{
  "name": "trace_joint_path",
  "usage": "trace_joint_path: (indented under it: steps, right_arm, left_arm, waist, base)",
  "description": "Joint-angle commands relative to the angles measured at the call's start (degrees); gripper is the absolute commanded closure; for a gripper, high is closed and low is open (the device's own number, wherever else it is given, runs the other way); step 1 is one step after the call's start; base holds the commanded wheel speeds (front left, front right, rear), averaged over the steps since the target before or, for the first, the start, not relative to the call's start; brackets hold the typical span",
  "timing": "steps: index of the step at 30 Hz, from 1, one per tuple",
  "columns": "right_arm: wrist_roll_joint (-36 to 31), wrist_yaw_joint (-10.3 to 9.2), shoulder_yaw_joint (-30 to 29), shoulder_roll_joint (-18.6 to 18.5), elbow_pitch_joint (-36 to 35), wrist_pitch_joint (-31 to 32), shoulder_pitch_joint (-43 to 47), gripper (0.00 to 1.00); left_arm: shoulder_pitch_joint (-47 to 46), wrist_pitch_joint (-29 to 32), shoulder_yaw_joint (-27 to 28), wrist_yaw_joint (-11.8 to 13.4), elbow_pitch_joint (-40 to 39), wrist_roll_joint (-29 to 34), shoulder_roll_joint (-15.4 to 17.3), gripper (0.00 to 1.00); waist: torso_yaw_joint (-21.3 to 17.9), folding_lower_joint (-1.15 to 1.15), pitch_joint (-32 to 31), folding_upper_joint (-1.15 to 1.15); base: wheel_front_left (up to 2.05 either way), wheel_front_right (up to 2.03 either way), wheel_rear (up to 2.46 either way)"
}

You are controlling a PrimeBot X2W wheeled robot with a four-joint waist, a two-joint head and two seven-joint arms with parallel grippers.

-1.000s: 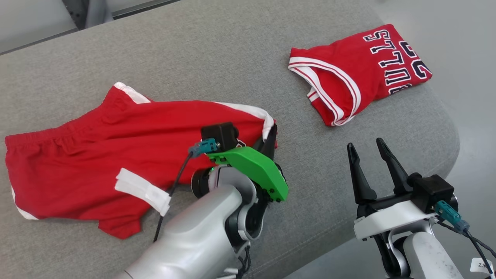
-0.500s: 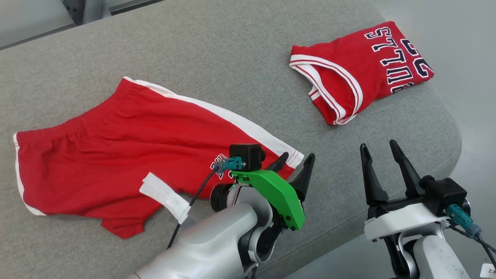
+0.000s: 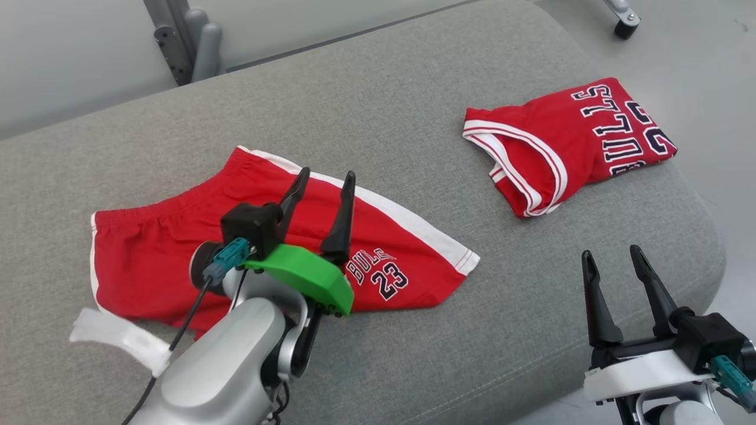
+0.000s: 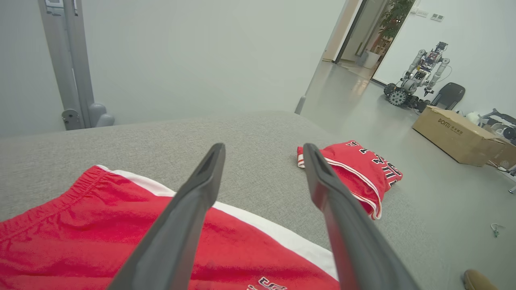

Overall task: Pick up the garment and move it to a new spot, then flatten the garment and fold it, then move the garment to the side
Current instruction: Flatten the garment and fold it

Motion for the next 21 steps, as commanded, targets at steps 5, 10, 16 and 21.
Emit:
trace_joint_path:
  steps: [5, 10, 16, 21]
  right_arm:
    - [-2.33, -0.09, -1.64, -0.10, -1.93, -0.14, 3.05, 0.00]
    - [-2.91, -0.09, -1.38, -0.24, -1.64, -0.14, 2.64, 0.00]
    - [-2.49, -0.09, 0.22, -0.67, -2.76, -0.14, -1.34, 0.00]
    - [-1.75, -0.09, 2.25, -0.51, -3.53, -0.14, -5.48, 0.00]
  left_arm:
    - [8.82, -0.13, 4.42, -1.45, -3.57, 7.97, 4.38, 0.00]
    - [9.99, -0.14, 5.83, -3.76, -2.29, 10.05, 4.75, 0.00]
    - [1.36, 3.94, 4.46, -7.42, 3.57, 11.38, 3.57, 0.00]
    - [-9.89, 12.08, 3.76, -10.78, 11.98, 10.66, 1.73, 0.00]
  waist:
    - [6.44, 0.00, -5.08, 0.00]
    - [8.73, 0.00, -4.69, 0.00]
    - [9.35, 0.00, 1.07, 0.00]
    - [6.49, 0.00, 7.58, 0.00]
  base:
    - [0.00, 0.00, 0.00]
    - [0.00, 0.00, 0.00]
    - [0.00, 0.00, 0.00]
    - [0.00, 0.00, 0.00]
